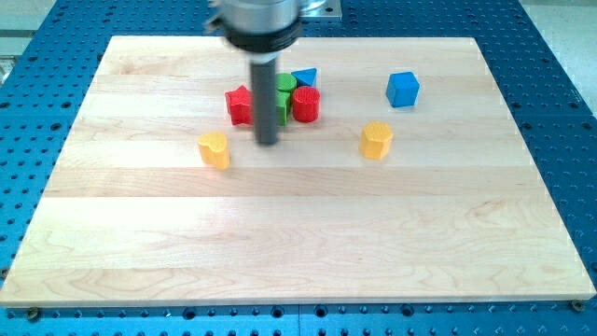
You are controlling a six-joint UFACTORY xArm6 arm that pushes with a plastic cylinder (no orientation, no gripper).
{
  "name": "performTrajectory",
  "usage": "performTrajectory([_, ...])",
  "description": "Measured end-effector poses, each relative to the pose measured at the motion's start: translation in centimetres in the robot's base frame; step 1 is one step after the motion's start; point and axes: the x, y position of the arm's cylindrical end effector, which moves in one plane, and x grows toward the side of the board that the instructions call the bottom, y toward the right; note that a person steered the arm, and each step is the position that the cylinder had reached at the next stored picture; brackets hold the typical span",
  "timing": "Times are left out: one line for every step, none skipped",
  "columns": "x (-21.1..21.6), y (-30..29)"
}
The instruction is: Move the blue triangle to the center of the board
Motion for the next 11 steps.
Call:
performTrajectory([-2.0, -5.7])
performTrajectory([-5.2, -4.1])
performTrajectory([-7.3, 2.1])
performTrajectory([-6.5, -1.0])
performTrajectory([-10.2, -2.0])
performTrajectory([-15.9, -1.6])
performTrajectory([-17.9, 5.7])
performTrajectory([-17.3, 12.2])
performTrajectory([-14.8, 17.1])
performTrajectory([-15.6, 19.0])
performTrajectory([-20.1, 13.5])
